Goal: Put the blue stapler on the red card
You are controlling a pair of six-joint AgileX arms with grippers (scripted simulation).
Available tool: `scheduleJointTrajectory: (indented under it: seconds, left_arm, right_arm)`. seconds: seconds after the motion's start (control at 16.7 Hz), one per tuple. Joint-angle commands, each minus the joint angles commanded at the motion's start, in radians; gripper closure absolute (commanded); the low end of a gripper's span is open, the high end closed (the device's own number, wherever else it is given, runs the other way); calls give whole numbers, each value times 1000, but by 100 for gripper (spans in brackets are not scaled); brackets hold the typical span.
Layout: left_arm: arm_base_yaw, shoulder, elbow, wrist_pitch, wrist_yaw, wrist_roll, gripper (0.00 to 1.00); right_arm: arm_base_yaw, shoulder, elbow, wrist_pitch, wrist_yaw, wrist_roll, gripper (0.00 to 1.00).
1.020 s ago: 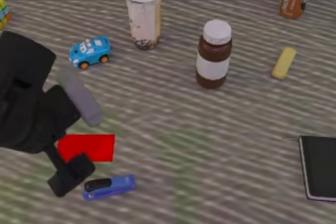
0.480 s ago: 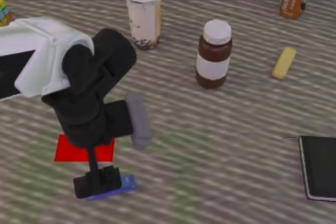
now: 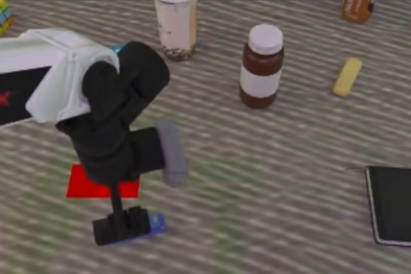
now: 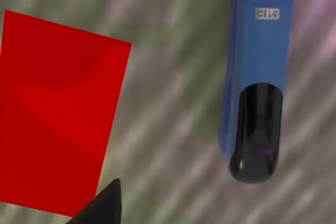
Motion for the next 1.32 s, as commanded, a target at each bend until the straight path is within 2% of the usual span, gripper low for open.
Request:
scheduleJointTrajectory:
  seconds: [0.42,0.78,1.32]
  left_arm:
    - [1,155,-157,323,0,5,0]
    - [1,185,-185,374,1,6,0]
    - [1,185,-185,374,1,6,68]
  right_arm:
    - [0,0,0,0,0,0,0]
    - [0,0,0,0,0,0,0]
    - [0,0,0,0,0,0,0]
